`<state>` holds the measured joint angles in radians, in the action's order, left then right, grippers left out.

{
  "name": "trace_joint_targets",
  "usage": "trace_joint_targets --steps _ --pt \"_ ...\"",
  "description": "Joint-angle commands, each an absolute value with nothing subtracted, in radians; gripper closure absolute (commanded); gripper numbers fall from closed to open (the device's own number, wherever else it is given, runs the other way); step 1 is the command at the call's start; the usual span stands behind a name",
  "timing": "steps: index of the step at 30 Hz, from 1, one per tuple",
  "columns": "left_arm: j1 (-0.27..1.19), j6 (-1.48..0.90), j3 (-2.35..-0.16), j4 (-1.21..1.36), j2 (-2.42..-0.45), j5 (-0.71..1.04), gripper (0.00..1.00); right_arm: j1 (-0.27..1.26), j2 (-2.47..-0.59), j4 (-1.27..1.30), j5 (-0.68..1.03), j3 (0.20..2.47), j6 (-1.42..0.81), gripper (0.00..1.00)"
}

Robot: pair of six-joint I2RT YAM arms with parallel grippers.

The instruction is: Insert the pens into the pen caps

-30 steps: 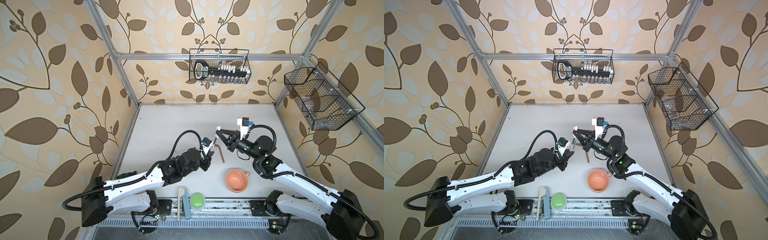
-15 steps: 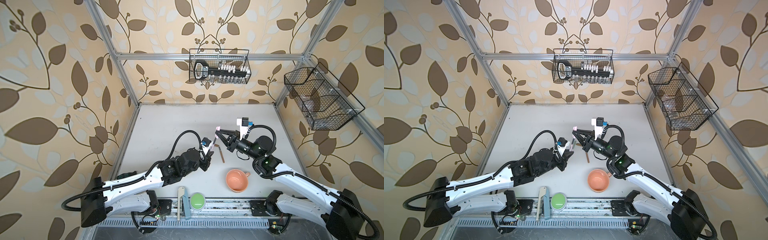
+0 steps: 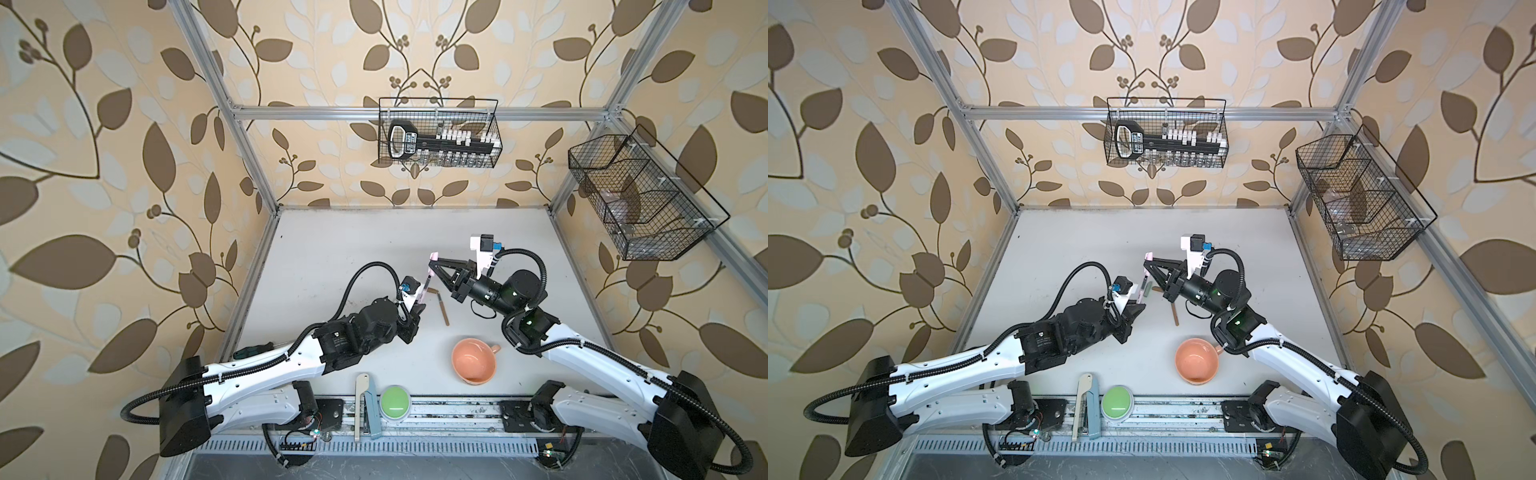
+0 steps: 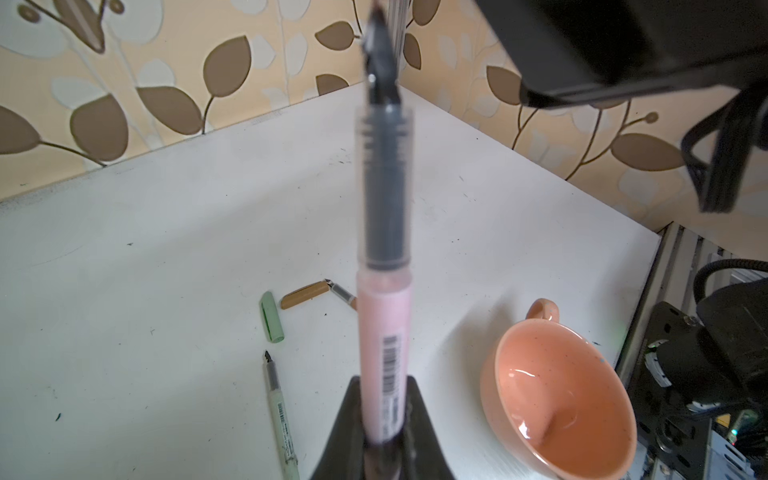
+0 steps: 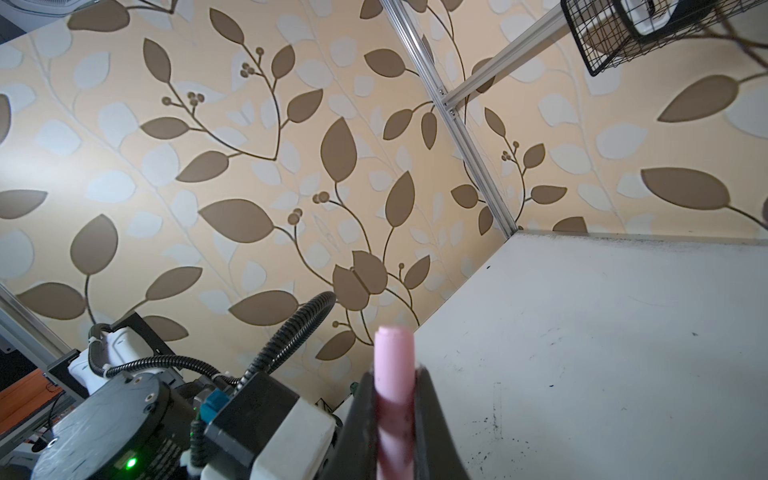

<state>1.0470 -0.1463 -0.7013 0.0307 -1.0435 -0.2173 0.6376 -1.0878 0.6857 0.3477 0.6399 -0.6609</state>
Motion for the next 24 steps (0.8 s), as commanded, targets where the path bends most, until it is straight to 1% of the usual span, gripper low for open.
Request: trace_joint_targets --steps 1,17,24 --pt "1.051 -0.156 -0.700 0.064 -1.022 -0.213 1.00 0.631 -1.090 0.727 0.339 0.661 -0.647 0.92" --pt "1.052 -0.157 -0.700 0.073 -1.015 -0.193 1.00 0.621 -1.131 0.752 0.337 0.667 -0.646 0.93" --pt "1.050 -0.151 -0.696 0.073 -1.006 -0.210 1.00 0.627 -1.137 0.756 0.353 0.657 -0.662 0.94"
